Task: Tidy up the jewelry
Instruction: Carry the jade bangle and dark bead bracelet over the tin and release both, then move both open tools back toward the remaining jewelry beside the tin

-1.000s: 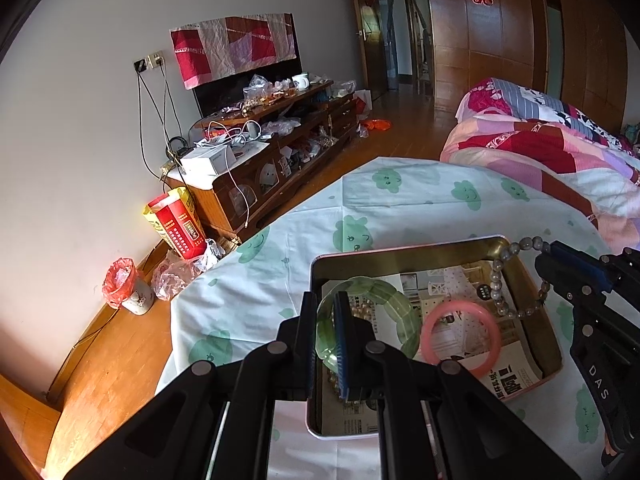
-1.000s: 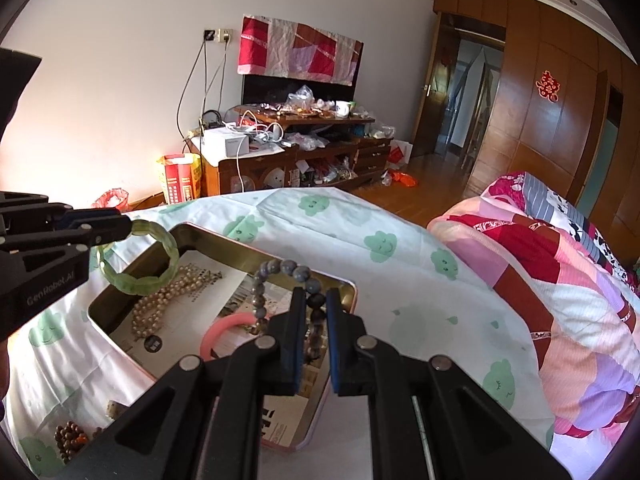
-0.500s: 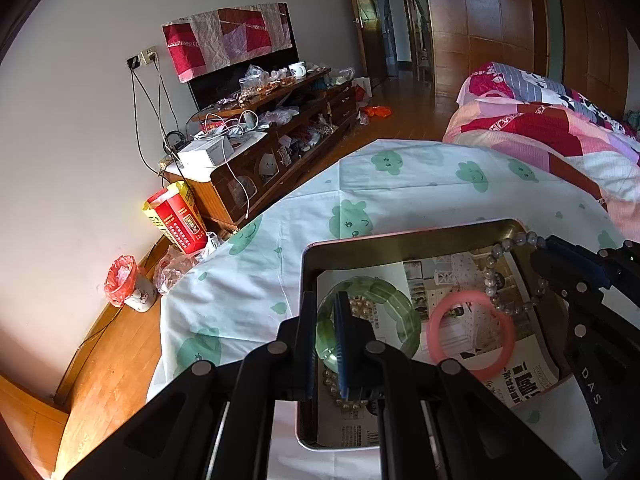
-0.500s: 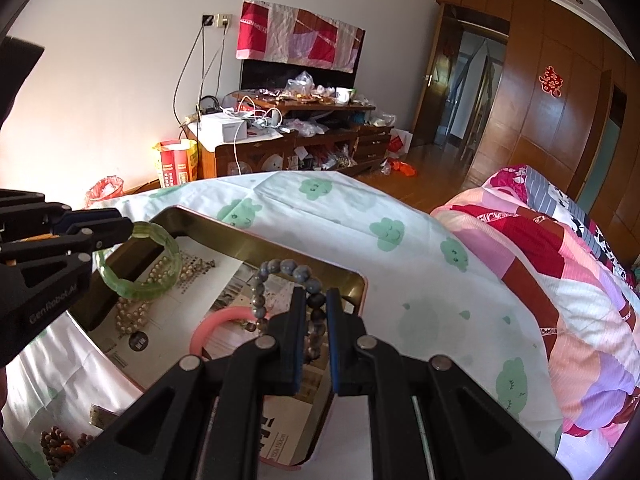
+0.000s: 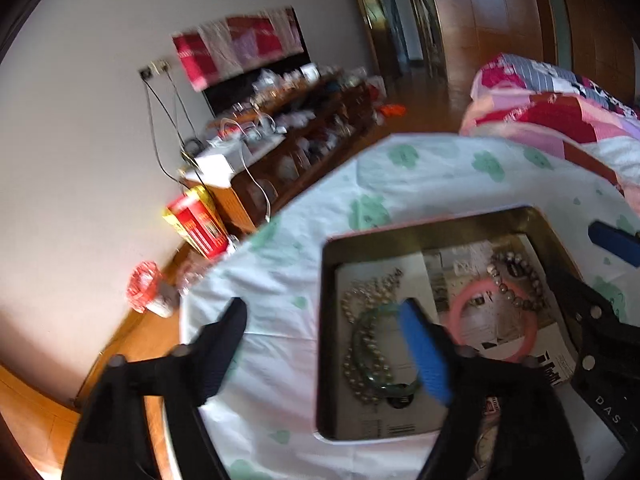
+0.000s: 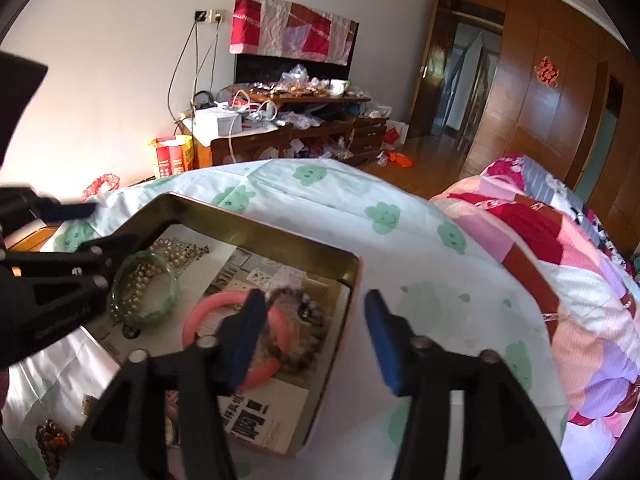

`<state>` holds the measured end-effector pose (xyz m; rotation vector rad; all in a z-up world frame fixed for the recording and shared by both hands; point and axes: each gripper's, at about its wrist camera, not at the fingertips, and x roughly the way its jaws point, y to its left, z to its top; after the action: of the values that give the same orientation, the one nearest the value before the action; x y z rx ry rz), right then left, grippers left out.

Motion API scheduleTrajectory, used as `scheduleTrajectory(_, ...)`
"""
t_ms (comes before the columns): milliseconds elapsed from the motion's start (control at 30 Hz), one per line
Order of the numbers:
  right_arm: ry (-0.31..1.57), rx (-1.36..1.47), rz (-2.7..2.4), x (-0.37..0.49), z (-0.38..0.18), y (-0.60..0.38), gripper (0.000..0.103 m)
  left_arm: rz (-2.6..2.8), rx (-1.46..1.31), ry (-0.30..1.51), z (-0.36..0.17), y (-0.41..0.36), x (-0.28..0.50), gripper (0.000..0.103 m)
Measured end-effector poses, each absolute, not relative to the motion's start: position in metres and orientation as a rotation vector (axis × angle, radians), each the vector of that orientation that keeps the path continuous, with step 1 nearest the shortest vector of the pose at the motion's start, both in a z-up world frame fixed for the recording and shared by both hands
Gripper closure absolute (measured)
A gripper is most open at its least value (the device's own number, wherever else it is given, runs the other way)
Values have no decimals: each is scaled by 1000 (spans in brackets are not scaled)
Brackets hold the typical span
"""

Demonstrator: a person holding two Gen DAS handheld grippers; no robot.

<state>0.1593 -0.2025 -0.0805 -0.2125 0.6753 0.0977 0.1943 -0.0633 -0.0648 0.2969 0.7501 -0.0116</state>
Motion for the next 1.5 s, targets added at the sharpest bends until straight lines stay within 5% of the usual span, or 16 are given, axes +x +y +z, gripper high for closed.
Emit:
scheduleTrajectory(833,695,-205,145,26,-100,-195,49,13,221,839,-90,-27,43,23)
scheduleTrajectory(1200,768,-283,232,25,-129,-167,84,-76,233,893,-113,-45,45,23)
scheduleTrajectory(1333,786,-312,239,25,-132,-162,83,-88,235,885,-114,-46,46,23)
scheduleTrajectory(1433,789,-319,252,24,-134,-160,86,-130,217,888,-113,-46,44,38)
scheduleTrajectory(1500,788,-302,255,25,-133,-163,90,-168,224,888,-112,-51,41,71)
